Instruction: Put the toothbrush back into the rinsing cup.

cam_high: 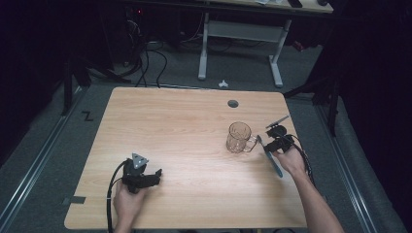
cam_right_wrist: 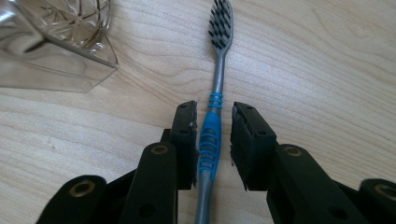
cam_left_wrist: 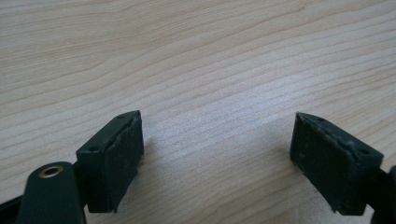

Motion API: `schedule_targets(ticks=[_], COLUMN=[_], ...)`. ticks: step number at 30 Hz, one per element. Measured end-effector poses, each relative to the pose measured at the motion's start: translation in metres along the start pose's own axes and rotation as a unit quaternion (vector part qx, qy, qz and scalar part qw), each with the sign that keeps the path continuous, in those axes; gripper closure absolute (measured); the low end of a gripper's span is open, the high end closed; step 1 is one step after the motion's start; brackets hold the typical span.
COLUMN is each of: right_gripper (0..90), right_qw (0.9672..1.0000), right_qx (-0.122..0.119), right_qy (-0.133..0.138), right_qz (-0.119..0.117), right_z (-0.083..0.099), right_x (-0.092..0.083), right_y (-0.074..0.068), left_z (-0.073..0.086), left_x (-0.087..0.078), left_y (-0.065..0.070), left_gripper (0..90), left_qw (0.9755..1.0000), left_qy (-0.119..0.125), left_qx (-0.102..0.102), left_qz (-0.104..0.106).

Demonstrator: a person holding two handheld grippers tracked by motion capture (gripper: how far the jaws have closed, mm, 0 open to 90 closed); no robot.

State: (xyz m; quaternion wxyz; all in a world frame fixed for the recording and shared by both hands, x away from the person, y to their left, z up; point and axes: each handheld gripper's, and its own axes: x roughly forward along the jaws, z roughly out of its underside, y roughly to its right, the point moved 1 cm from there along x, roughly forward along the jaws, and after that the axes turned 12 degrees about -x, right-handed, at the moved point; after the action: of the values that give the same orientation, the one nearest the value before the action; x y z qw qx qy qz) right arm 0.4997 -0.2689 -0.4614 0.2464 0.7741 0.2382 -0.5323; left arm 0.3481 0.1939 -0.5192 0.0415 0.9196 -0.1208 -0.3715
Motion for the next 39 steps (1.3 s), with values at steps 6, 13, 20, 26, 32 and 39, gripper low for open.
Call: schedule_targets(ticks=[6,13,20,26,32,39], right_gripper=[72.3,74.8,77.9,78.8,78.9,79.0], right_qw=[0.9999,0.9994,0.9990,0.9988,0.9989,0.9985], right_qx=[0.001,0.010,0.018,0.024,0.029,0.040], right_qy=[-0.015,-0.029,-0.033,-0.027,-0.016,0.006], right_qz=[-0.006,-0.015,-0.025,-0.034,-0.034,-0.037], right_z=[-0.001,0.000,0.000,0.002,0.007,0.014], right_x=[0.006,0.012,0.014,0.013,0.009,-0.001], right_y=[0.000,0.002,0.003,0.005,0.007,0.011], left_z=[0.000,0.000,0.000,0.000,0.000,0.000], left_x=[0.000,0.000,0.000,0.000,0.000,0.000], left_y=[0.000,0.000,0.000,0.000,0.000,0.000], left_gripper=[18.0,18.0,18.0,18.0,18.0,18.0], left_qw=[1.0000,1.0000,1.0000,1.0000,1.0000,1.0000], left_qy=[0.000,0.000,0.000,0.000,0.000,0.000], left_qx=[0.000,0.000,0.000,0.000,0.000,0.000], left_qz=[0.000,0.000,0.000,0.000,0.000,0.000])
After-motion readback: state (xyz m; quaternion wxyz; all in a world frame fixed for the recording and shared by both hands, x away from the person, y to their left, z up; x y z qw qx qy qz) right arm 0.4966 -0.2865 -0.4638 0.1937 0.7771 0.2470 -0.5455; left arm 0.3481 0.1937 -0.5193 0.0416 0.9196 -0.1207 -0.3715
